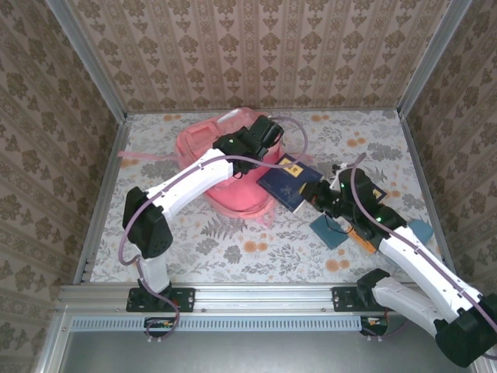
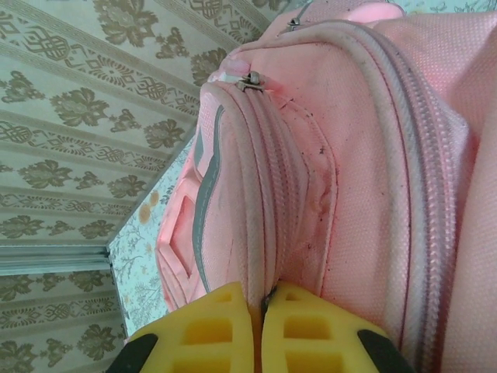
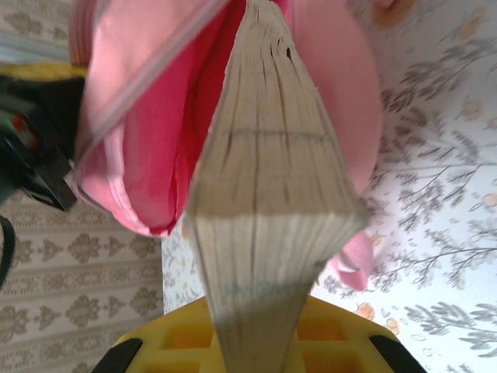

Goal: Pack books, pencil case, and school supplies into a backpack

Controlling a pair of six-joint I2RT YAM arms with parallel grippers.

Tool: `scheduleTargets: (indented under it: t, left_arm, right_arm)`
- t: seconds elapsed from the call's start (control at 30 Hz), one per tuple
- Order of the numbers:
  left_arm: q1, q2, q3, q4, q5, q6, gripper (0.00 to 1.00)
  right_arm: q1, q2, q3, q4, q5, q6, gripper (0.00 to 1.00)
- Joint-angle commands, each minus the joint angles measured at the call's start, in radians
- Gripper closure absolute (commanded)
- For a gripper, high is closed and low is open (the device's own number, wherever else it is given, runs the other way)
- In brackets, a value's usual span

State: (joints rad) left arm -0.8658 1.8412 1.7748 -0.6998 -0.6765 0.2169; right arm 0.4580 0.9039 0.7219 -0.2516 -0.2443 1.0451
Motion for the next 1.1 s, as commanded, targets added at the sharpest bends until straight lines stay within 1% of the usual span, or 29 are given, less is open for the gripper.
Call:
scheduleTargets:
  t: [0.0, 0.13, 0.27, 0.3, 0.43, 0.6, 0.7, 0.83, 0.93, 1.07]
  left_arm:
    - [-0.018, -0.028, 0.105, 0.07, -0.086, -0.028, 1.0]
    - [-0.031, -0.019, 0.154, 0.043, -0.065, -0.057, 1.0]
    - [-0.034, -0.008, 0.202, 0.015, -0.043, -0.083, 1.0]
    - [-0.035, -0.005, 0.211, 0.01, -0.038, -0.085, 1.0]
    - [-0.038, 0.01, 0.244, -0.015, -0.034, -0.101, 1.0]
    - [-0.041, 0.013, 0.254, -0.027, -0.031, -0.117, 1.0]
    - [-0.04, 0.015, 0.262, -0.032, -0.024, -0.126, 1.0]
    - [-0.041, 0.019, 0.288, -0.046, -0.026, -0.136, 1.0]
    - [-0.041, 0.034, 0.328, -0.073, -0.056, -0.133, 1.0]
    - [-0.037, 0.042, 0.327, -0.079, -0.039, -0.135, 1.0]
  right_arm:
    - [0.038, 0.045, 0.013, 0.141, -0.027, 0.023, 0.93]
    - [0.068, 0.118, 0.028, 0.241, 0.022, 0.039, 0.94]
    - [0.079, 0.215, 0.036, 0.386, 0.069, 0.085, 0.94]
    - [0.082, 0.249, 0.049, 0.428, 0.078, 0.096, 0.94]
    - [0.102, 0.358, 0.115, 0.499, 0.141, 0.099, 0.94]
    - [0.117, 0.478, 0.182, 0.554, 0.232, 0.123, 0.94]
    - [0.123, 0.583, 0.234, 0.574, 0.282, 0.153, 0.94]
    - [0.126, 0.705, 0.303, 0.599, 0.318, 0.205, 0.95]
    - [0.135, 0.763, 0.322, 0.625, 0.353, 0.212, 0.95]
    - [0.143, 0.837, 0.351, 0.632, 0.38, 0.239, 0.94]
